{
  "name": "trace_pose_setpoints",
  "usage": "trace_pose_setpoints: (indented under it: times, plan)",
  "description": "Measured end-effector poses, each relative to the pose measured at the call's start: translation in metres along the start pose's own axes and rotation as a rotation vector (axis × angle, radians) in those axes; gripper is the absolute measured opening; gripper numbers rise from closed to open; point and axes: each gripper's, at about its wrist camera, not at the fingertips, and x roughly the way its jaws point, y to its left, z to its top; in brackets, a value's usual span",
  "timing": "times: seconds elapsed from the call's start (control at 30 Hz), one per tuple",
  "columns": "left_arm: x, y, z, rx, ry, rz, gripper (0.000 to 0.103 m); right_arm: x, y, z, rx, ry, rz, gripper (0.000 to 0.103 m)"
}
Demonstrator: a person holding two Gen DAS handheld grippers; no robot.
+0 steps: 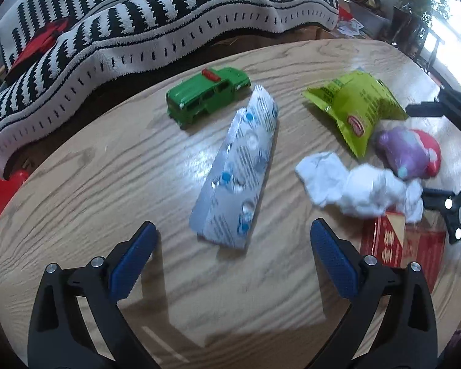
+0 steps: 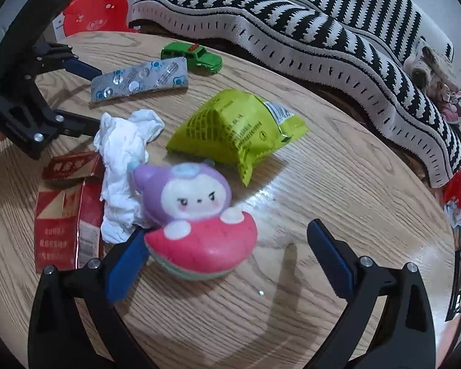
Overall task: Collect trash
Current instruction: 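Grasp the silver blister pack with the left gripper while the right gripper grasps the pink squishy toy, then carry the blister pack and squishy toy over the black bin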
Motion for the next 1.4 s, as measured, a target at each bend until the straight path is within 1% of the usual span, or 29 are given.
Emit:
trace_pose_setpoints:
  times: [0.03,0.07,0.1,0.13,0.23,0.4,0.6,0.8,0.87,1.0,1.1,1.2,1.3,1.37,1.4]
  plan:
    - [0.0,0.0,0.001,-0.007,-0.009,0.003,0.09,0.0,-0.001,0.001,0.008,-0.004,0.006,0.083]
    - [-0.002,0.0,0.001,-0.006,-0.032,0.004,0.079,-0.001,-0.002,0.001,0.026,-0.012,0.026,0.074]
    - [-0.006,-0.002,0.003,0.003,-0.062,0.006,0.036,-0.002,-0.003,0.002,0.041,-0.016,0.045,0.053]
    - [-0.008,-0.004,0.005,0.011,-0.063,0.019,0.032,-0.002,-0.005,0.002,0.071,-0.009,0.068,0.051]
    - [-0.011,-0.006,0.003,-0.015,-0.041,0.023,0.03,-0.005,-0.007,-0.002,0.136,0.013,0.073,0.047]
    - [-0.026,-0.003,-0.006,-0.073,-0.051,0.011,0.03,-0.019,-0.016,-0.014,0.223,0.008,0.065,0.046]
    - [-0.063,-0.006,-0.018,-0.089,-0.065,0.001,0.03,-0.06,-0.022,-0.033,0.278,-0.021,0.062,0.046]
    - [-0.109,-0.031,-0.042,-0.078,-0.091,-0.013,0.031,-0.11,-0.023,-0.064,0.355,-0.058,0.08,0.048]
    - [-0.123,-0.042,-0.05,-0.067,-0.104,-0.018,0.031,-0.128,-0.023,-0.08,0.387,-0.067,0.088,0.048]
    - [-0.147,-0.067,-0.066,-0.048,-0.119,-0.051,0.031,-0.15,-0.014,-0.124,0.43,-0.044,0.06,0.048]
    - [-0.16,-0.086,-0.079,-0.026,-0.123,-0.073,0.032,-0.156,-0.003,-0.159,0.448,-0.008,0.032,0.05]
    - [-0.169,-0.106,-0.091,0.001,-0.121,-0.088,0.032,-0.153,0.007,-0.191,0.472,0.043,0.03,0.052]
    - [-0.176,-0.12,-0.099,0.017,-0.123,-0.101,0.032,-0.154,0.015,-0.217,0.473,0.069,-0.001,0.054]
    - [-0.179,-0.13,-0.104,0.035,-0.121,-0.108,0.032,-0.155,0.018,-0.228,0.475,0.082,-0.008,0.061]
    - [-0.18,-0.132,-0.105,0.04,-0.12,-0.11,0.033,-0.157,0.019,-0.235,0.481,0.083,-0.008,0.071]
